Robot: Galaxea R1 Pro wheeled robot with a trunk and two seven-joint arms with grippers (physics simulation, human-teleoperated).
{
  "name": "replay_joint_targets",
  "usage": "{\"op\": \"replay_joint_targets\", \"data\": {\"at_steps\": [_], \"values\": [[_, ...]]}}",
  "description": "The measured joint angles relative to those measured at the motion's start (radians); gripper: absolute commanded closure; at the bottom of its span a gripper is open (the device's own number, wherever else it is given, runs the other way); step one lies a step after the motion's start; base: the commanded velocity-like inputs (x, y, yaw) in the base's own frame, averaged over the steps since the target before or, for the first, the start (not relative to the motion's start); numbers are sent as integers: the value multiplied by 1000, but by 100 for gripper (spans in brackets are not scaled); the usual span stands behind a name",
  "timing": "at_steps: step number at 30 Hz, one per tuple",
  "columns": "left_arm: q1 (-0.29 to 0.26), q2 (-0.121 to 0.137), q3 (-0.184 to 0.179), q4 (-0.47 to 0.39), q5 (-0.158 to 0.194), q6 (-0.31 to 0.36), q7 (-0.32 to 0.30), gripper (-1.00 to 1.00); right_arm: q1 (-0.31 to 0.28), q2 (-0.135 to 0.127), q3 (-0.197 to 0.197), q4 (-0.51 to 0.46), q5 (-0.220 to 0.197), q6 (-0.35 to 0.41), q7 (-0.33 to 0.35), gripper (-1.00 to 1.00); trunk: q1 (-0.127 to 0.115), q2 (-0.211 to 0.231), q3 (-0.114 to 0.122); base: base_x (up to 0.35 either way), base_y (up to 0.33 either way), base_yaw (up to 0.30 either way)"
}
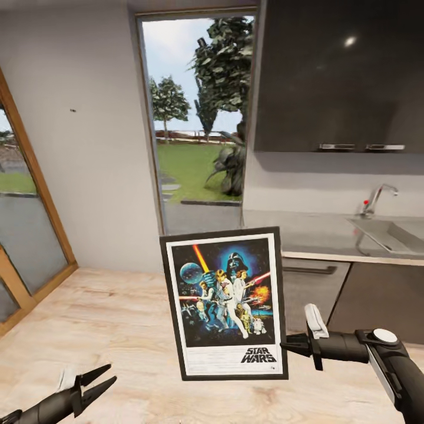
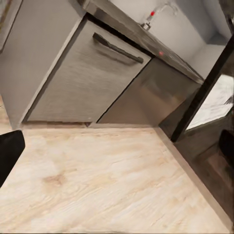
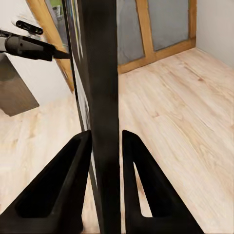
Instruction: Pick up the poster from the kitchen countertop and hang it on one of the wall nails in the kitchen.
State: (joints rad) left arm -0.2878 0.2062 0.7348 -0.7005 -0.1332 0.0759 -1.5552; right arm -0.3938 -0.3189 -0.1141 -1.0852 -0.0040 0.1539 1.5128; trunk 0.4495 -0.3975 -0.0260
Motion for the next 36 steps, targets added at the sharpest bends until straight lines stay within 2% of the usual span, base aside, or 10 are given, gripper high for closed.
{"op": "replay_joint_targets", "data": {"at_steps": [3,4,5,11,13,15,17,21,26,36], "values": [[0,23,2,120,1,-8,27,-100,0,0,-1,0,0,-1,0,100,0,0,0,-124,281,290],[0,58,2,230,2,-20,68,-100,0,0,-1,0,0,-1,0,100,0,0,0,-119,281,290],[0,75,3,291,2,-38,91,-100,0,0,-1,0,0,-1,0,100,0,0,0,-118,281,290],[0,114,3,518,4,-162,223,-100,0,0,-8,-1,0,-1,0,100,0,0,0,-56,148,291],[-1,120,4,536,4,-174,233,-100,0,0,-16,-1,0,-1,0,100,0,0,0,-13,35,290],[-1,142,4,557,5,-186,245,-100,0,0,-33,-1,0,-1,0,100,0,0,0,27,43,290],[-1,152,4,565,4,-190,249,-100,0,0,-39,0,0,-1,0,100,0,0,0,125,111,290],[-1,160,3,587,5,-193,254,-100,0,0,-44,0,0,-1,0,100,-1,0,0,199,160,242],[-1,162,4,598,4,-194,255,-100,1,0,-50,-1,0,1,0,100,-1,0,0,250,204,48],[-1,163,3,600,4,-196,255,-100,2,18,-51,-1,0,1,0,100,-1,0,0,260,238,5]]}}
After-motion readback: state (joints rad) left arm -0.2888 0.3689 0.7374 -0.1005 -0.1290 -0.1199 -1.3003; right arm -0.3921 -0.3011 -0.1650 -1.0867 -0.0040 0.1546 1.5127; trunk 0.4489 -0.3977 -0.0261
